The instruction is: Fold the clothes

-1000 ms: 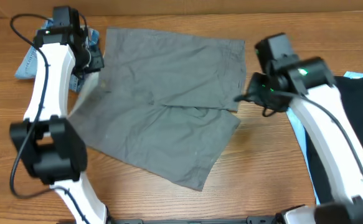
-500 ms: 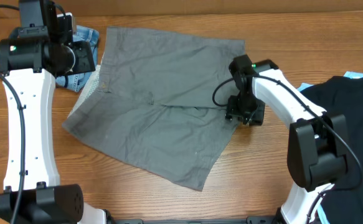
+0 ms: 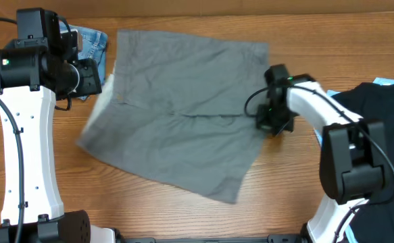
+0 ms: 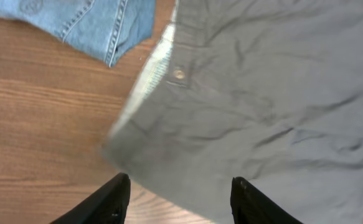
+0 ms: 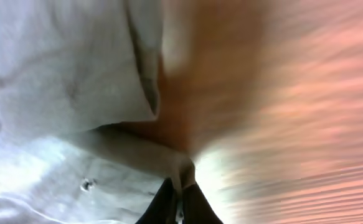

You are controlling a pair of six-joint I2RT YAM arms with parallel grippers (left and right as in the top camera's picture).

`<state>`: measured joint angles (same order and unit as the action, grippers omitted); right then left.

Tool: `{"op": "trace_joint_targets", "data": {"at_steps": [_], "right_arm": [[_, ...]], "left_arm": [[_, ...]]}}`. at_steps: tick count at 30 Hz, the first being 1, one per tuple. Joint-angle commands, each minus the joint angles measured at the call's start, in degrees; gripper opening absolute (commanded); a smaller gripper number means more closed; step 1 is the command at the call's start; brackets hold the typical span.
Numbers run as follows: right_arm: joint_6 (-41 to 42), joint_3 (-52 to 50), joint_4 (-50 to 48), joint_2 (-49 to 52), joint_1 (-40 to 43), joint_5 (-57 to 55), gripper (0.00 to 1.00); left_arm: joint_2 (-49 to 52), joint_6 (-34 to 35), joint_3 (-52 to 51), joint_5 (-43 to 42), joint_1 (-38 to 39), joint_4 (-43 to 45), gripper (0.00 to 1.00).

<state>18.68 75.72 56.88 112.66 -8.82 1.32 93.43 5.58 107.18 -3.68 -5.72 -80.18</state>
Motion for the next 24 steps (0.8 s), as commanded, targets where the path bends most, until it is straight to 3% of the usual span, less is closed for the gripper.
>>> {"op": "trace_joint_targets", "data": {"at_steps": [1,2,3,7,12,18,24], "right_arm": [[-0.55,6.25,-0.11,-0.9,4.87,-5.44,0.4],[-0.55,7.65,0.72,-0.9,5.75,-4.37,0.62],[-0.76,9.4,2.51,-1.01,6.62,-2.95,0.65],[-1.18,13.88,8.46,-3.67,8.28,0.48,0.66],[-1.14,14.43,12.63,-13.05,7.82,5.55,0.67],[0.31,14.4,17.46,-26.4,4.07,6.34,0.68],[7.17,14.32,23.63,-32.2,-0.07,6.29,0.72]], "left_arm": [[-1.14,-0.5,0.02,-0.35,-0.28,-1.01,0.54],[-1.14,-0.5,0.02,-0.35,-0.28,-1.36,0.54],[-1.16,-0.5,0.02,-0.28,-0.28,-2.01,0.54],[-1.2,-0.37,0.02,2.69,-0.28,-5.27,0.47],[-1.55,1.81,0.02,9.09,-0.57,-10.25,0.47],[-1.55,6.36,-2.89,10.43,-4.15,-11.19,0.63],[-1.49,6.47,-18.18,5.14,-8.7,-1.97,0.71]]}}
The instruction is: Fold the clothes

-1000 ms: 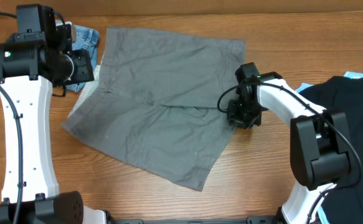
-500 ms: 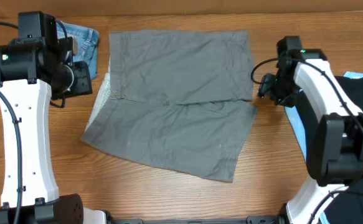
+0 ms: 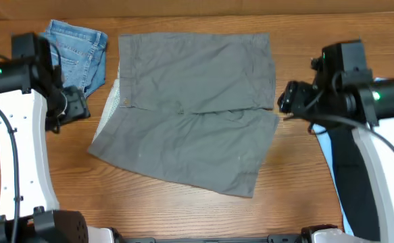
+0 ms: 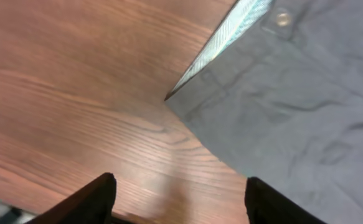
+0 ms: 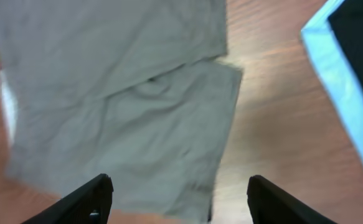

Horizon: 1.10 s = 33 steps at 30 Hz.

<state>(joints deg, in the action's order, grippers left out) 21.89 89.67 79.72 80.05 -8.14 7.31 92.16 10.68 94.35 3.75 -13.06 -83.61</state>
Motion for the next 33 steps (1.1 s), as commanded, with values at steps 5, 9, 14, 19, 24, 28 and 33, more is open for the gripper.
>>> {"op": "trace_joint_targets", "data": {"at_steps": [5,9,14,19,24,28,33], "right_arm": [[6.49,-5.35,1.4,0.66,-2.32,0.35,0.61],[6.14,-14.34,-2.03,0.7,-2.32,3.41,0.54],[2.47,-24.7,-8.85,0.7,-2.91,9.73,0.52],[2.01,-33.35,-13.38,0.7,-4.37,10.43,0.53],[1.77,-41.48,-19.21,0.7,-7.63,12.37,0.55],[2.34,-46.03,-22.08,0.7,-10.14,15.91,0.55],[5.51,-49.94,-24.37,0.7,-13.57,17.18,0.6]], "left_arm": [[1.33,1.38,-21.84,-8.28,-5.6,15.21,0.66],[5.22,1.36,-30.1,-9.77,-7.52,25.07,0.51],[11.08,1.36,-32.81,-9.57,-7.56,31.15,0.35],[15.3,1.36,-32.81,-8.66,-7.56,34.51,0.33],[18.03,1.38,-32.81,-8.31,-7.54,34.47,0.13],[17.92,1.36,-32.79,-8.59,-7.54,33.81,0.04],[17.88,1.36,-32.74,-11.76,-7.54,33.77,0.04]]}}
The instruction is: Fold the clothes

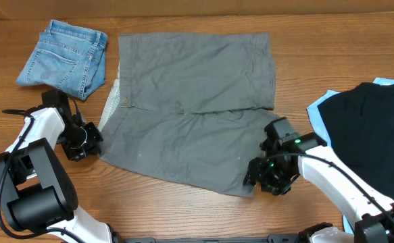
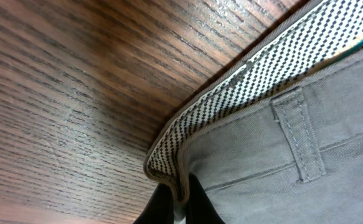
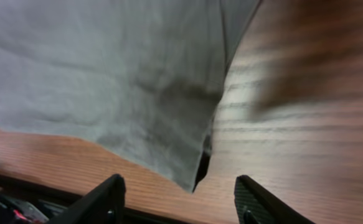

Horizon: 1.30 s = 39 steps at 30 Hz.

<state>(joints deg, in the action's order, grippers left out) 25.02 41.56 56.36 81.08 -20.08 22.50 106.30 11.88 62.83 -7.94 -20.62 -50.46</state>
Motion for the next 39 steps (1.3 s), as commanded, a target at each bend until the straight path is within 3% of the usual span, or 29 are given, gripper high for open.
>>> {"op": "trace_joint_targets", "data": {"at_steps": [1,5,9,18,21,28,35,39], "right_arm": [[3.54,-2.6,-1.92,-0.33,-2.16,1.84,0.61],[9.38,-5.64,-3.87,-0.33,-3.06,-1.03,0.54],[9.35,-8.66,-8.35,-0.33,-3.06,-0.68,0.44],[3.34,-8.72,-11.61,-0.33,-3.06,1.42,0.3],[3.04,-8.68,-11.21,-0.35,-3.06,1.57,0.04],[9.49,-2.25,-0.59,-3.3,-2.67,-7.17,0.04],[14.01,14.1,15.72,-10.99,-2.69,-18.21,0.04],[15.82,23.76,22.34,-14.49,-2.69,-19.06,0.04]], "left_arm": [[3.74,0.13,-1.18,-0.72,0.02,0.61,0.04],[3.72,0.13,-1.01,-1.11,0.02,0.35,0.04],[3.72,-0.11,-0.7,-1.09,0.0,-0.26,0.04],[3.63,-0.33,0.17,-1.09,0.0,-1.16,0.04],[3.61,-0.85,1.31,-1.09,0.0,-2.23,0.04],[2.27,-2.47,7.52,-0.48,0.0,-8.24,0.04],[-4.13,-2.45,11.87,-0.46,0.0,-16.39,0.04],[-12.11,-2.34,11.98,-0.48,0.0,-19.21,0.04]]}}
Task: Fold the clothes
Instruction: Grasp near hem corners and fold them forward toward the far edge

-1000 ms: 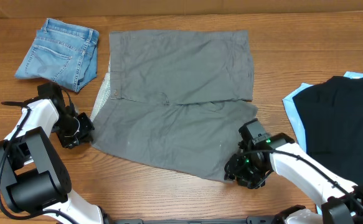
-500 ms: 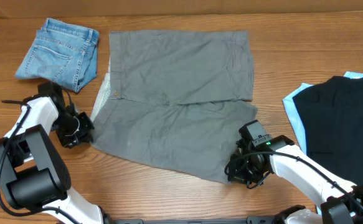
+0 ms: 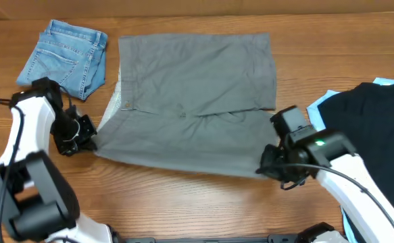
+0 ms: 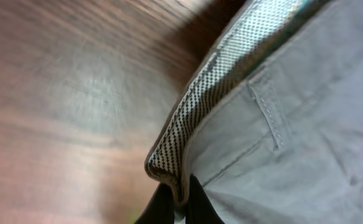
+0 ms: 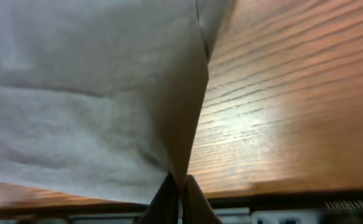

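Grey shorts point(image 3: 197, 74) lie spread across the middle of the table, their near leg lifted along its front edge. My left gripper point(image 3: 83, 140) is shut on the waistband corner point(image 4: 169, 158), whose checked lining shows in the left wrist view. My right gripper point(image 3: 272, 169) is shut on the near leg's hem corner point(image 5: 190, 124) at the right. The grey cloth hangs taut between the two grippers.
Folded blue jeans point(image 3: 65, 57) lie at the far left. A black garment over a light blue one point(image 3: 379, 135) covers the right side. Bare wood point(image 3: 183, 209) runs along the front edge.
My right gripper was open at the near leg's hem and is now shut on it. Both grippers hold their corners higher, so the near leg's front edge is raised and straightened.
First my right gripper was shut on the shorts' right edge and the left hung open over the waistband. Then both stood open and clear, the shorts lying flat. Then the left was shut on the waistband corner, the right open at the hem. Now both grip.
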You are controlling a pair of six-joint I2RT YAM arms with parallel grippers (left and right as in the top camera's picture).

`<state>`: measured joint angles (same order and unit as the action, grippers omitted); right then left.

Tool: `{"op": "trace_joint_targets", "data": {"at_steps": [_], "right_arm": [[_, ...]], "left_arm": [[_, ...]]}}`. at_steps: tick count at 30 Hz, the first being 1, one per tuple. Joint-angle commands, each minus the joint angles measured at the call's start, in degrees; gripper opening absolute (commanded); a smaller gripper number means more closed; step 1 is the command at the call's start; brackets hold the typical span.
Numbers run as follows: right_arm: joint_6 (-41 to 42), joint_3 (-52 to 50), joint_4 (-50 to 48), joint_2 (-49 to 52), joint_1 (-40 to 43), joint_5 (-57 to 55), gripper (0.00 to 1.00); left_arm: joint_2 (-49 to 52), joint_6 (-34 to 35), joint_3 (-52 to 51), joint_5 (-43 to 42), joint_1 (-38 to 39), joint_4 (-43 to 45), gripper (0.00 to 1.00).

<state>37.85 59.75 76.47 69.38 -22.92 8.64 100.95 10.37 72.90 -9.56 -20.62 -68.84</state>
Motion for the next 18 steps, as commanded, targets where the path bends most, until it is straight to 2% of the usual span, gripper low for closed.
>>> {"op": "trace_joint_targets", "data": {"at_steps": [1,9,13,18], "right_arm": [[3.17,7.72,3.54,-3.5,0.15,-5.2,0.04],[7.17,21.94,9.49,-7.8,0.15,-7.15,0.04],[8.85,23.32,5.2,-7.87,0.17,-10.49,0.04],[8.94,23.19,-2.36,-3.58,0.24,-22.01,0.04]], "left_arm": [[-9.03,-0.44,1.95,1.16,0.0,-1.77,0.04],[-28.0,1.62,1.97,2.99,0.02,-5.92,0.04],[-34.05,2.1,1.95,3.98,0.02,-4.7,0.04],[-33.77,2.12,1.25,3.72,1.36,-0.09,0.04]]}}
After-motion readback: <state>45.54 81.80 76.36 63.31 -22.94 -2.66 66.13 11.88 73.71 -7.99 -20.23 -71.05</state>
